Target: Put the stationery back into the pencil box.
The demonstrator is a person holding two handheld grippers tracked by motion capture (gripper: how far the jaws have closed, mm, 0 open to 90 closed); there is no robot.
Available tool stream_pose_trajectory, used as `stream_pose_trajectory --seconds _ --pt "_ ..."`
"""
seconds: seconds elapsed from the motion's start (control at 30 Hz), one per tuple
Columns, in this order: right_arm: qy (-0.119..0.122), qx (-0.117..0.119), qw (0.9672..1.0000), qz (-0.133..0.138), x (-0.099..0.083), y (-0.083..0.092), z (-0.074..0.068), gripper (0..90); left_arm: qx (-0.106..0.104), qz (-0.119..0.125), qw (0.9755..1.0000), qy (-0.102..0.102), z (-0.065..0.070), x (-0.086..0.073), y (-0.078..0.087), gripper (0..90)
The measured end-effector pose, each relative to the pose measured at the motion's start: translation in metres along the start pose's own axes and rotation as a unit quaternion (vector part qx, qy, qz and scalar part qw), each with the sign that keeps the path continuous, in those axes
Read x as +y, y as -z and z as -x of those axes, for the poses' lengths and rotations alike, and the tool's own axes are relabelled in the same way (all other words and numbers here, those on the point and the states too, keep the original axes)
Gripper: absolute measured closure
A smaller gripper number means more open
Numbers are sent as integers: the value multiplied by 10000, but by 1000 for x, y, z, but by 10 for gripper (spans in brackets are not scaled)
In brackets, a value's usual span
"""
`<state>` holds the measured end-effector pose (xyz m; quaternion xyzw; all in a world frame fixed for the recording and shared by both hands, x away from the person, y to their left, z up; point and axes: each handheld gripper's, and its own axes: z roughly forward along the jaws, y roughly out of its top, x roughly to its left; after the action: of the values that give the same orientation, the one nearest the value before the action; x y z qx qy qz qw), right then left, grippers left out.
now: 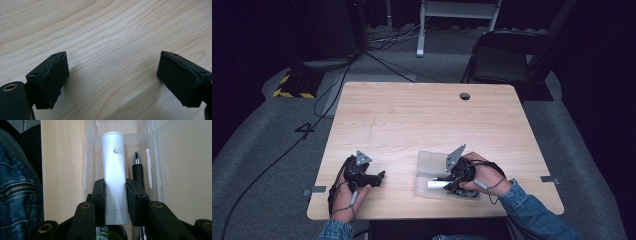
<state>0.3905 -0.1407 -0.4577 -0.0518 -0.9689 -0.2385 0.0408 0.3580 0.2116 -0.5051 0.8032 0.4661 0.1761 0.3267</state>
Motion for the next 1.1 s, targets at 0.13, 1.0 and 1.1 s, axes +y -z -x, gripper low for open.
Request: stream_pose_trajectory --seconds 0.13,1.0,1.1 --pt "46 -85 9999 36 -1 -1 2 696 -7 -1 10000 6 0 0 0 108" --pt "97 -372 9991 196 1 10 -3 652 -7 -9 10000 2 0 0 0 104" --pt "57 -443 9984 335 1 15 -2 640 -8 -27 10000 -4 0 1 0 103"
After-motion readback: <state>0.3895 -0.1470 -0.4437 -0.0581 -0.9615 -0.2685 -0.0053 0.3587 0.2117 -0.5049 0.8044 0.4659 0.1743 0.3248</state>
